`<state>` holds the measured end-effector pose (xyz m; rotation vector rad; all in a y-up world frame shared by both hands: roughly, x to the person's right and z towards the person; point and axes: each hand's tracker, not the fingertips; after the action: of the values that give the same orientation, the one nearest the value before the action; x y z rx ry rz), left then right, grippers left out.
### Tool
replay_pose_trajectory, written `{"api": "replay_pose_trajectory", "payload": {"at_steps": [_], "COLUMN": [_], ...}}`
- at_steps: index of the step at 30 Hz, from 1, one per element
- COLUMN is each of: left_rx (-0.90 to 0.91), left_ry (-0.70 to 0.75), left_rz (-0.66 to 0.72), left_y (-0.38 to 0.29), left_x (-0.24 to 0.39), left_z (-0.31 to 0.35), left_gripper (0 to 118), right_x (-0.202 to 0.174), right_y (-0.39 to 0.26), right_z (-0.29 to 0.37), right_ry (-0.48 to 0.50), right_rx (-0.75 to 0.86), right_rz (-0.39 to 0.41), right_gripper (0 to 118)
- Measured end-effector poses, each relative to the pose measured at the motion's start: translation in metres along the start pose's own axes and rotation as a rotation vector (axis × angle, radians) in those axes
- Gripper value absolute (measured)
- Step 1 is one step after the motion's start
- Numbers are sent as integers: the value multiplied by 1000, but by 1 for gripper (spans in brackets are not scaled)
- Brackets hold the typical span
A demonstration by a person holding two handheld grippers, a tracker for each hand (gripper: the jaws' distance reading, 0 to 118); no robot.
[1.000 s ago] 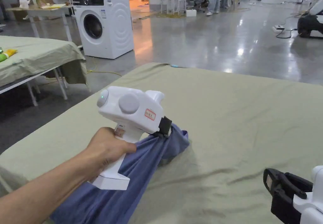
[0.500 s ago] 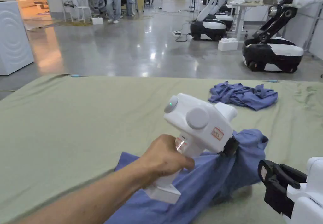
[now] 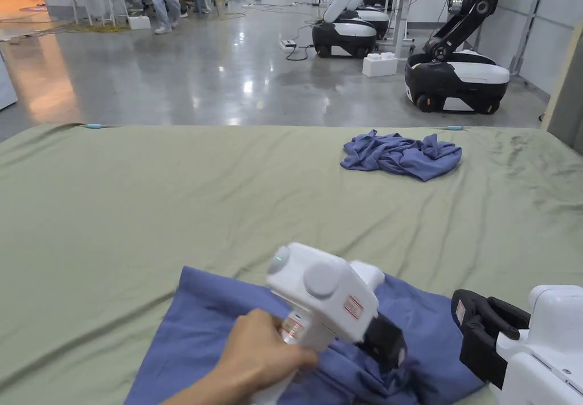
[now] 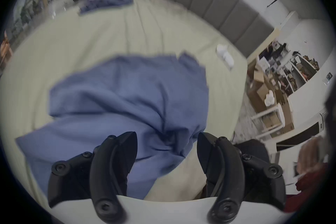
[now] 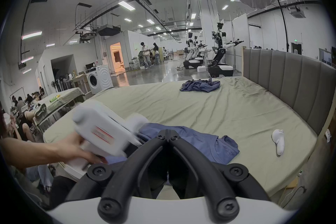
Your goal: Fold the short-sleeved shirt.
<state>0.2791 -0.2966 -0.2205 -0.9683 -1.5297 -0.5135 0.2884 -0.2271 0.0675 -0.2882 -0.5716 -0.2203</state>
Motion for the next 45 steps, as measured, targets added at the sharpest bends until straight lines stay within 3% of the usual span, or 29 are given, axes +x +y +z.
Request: {"api": "replay_pose_trajectory", "payload": {"at_steps": [4, 7, 8, 9, 10, 11, 13, 15, 18, 23, 26, 28, 29, 31, 34, 36, 38, 41, 45], "left_rx": [347, 559, 579, 609, 623, 598, 631, 551, 566, 566, 529, 476, 387, 304, 18, -122, -67, -136, -260], "left_ry": [113, 300, 371, 450, 473, 437, 598, 537, 547, 547, 530, 451, 380, 301, 394, 407, 467, 443, 541], "left_rz": [36, -1, 12, 50, 89, 97, 102, 146, 182, 186, 269, 389, 487, 656, 743, 712, 621, 615, 413], "left_y": [-26, -82, -103, -125, -143, -161, -198, -222, -238, -239, -230, -219, -209, -205, -204, -215, -215, -202, -200], "left_x": [-4, -3, -4, -5, -8, -13, -11, -15, -14, -19, -33, -63, -86, -125, -163, -171, -169, -153, -112], "left_z": [128, 212, 232, 246, 255, 263, 261, 259, 271, 271, 264, 249, 237, 203, 140, 109, 106, 118, 110], "left_gripper": [80, 79, 72, 20, 20, 0, 0, 0, 0, 0, 2, 97, 104, 103, 103, 103, 102, 99, 71], "right_x": [5, 11, 13, 14, 15, 15, 15, 13, 6, 1, -1, 0, 1, 1, -1, -2, -2, 1, 17], "right_y": [7, 13, 14, 15, 15, 15, 15, 16, 18, 20, 19, 18, 18, 18, 16, 15, 13, 10, 10], "right_z": [9, 20, 22, 25, 27, 30, 36, 39, 38, 37, 35, 32, 30, 26, 23, 22, 23, 17, 8], "right_ry": [-7, -64, -85, -105, -111, -107, -105, -102, -92, -51, -56, -49, -44, -35, -20, -17, -5, -17, -38], "right_rx": [42, 96, 112, 116, 119, 120, 127, 132, 124, 112, 104, 92, 86, 75, 65, 55, 42, 24, 19], "right_rz": [-40, -15, 2, 15, 20, 18, 12, 5, 11, -25, -16, -24, -33, -48, -62, -54, -45, -17, -70], "right_gripper": [2, 2, 2, 2, 2, 2, 2, 2, 2, 2, 2, 2, 2, 2, 2, 2, 2, 2, 2]}}
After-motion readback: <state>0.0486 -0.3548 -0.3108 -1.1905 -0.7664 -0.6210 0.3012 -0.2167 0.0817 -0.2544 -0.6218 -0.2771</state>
